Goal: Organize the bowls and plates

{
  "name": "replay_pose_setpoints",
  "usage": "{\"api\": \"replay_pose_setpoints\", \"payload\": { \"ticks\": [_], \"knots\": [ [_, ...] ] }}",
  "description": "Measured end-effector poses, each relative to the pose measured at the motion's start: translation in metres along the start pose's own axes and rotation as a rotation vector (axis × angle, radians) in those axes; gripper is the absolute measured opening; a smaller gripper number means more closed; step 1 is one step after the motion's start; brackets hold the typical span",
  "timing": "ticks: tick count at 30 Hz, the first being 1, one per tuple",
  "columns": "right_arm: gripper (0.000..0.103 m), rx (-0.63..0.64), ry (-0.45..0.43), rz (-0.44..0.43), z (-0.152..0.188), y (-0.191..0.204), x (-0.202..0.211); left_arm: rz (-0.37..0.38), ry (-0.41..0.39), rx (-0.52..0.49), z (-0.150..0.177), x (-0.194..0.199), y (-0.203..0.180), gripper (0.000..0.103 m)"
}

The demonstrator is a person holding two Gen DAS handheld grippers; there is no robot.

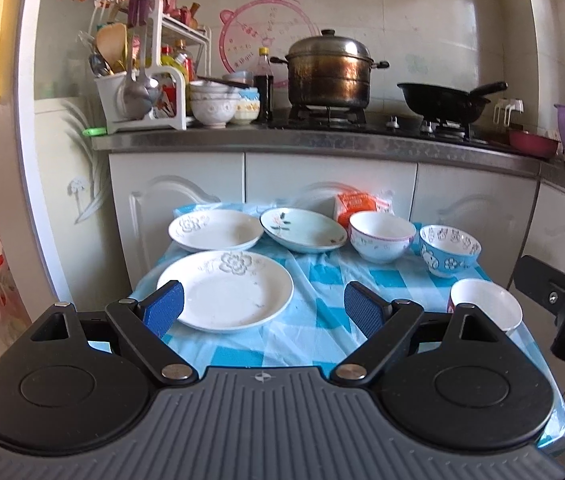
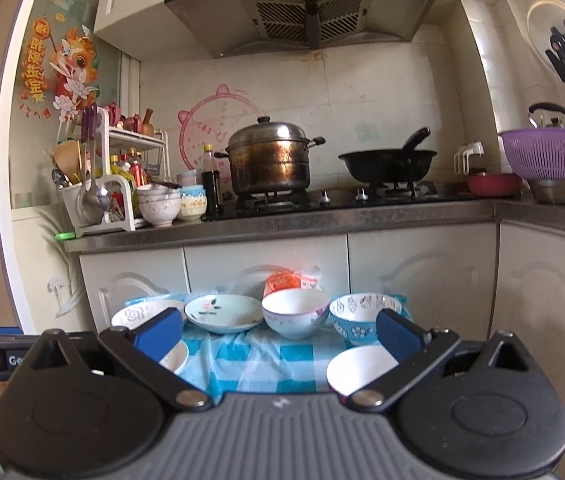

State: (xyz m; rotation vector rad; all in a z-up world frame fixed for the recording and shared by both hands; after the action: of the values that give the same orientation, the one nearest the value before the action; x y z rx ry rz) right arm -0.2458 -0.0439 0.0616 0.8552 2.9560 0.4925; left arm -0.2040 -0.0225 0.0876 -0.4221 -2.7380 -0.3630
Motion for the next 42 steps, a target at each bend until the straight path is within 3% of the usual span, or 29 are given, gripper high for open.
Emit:
{"api": "replay_pose_setpoints", "payload": {
  "ticks": [23, 42],
  "knots": [
    [0.102, 0.015, 0.112, 0.006, 0.039, -0.023, -0.022, 0.063, 0.133, -0.022, 0.026, -0.029, -0.005, 0.103],
    [0.102, -0.096, 0.160, 0.077, 0.049, -0.073, -0.046, 0.154, 0.183, -0.036, 0.045, -0.061, -0.029, 0.103]
  ]
}}
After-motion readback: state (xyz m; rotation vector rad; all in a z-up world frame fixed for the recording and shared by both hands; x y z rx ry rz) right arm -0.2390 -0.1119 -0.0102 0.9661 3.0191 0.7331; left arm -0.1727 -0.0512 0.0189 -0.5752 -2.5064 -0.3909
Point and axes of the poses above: each gripper's, at about its wrist camera, not at the fingertips, and x roughly against the way its jaws point, y to its left, z to its underside, the point moved 1 cm from there along -x, roughly the way its jaws point, and after that the axes turned 11 degrees about -x, right-handed, at the moved point
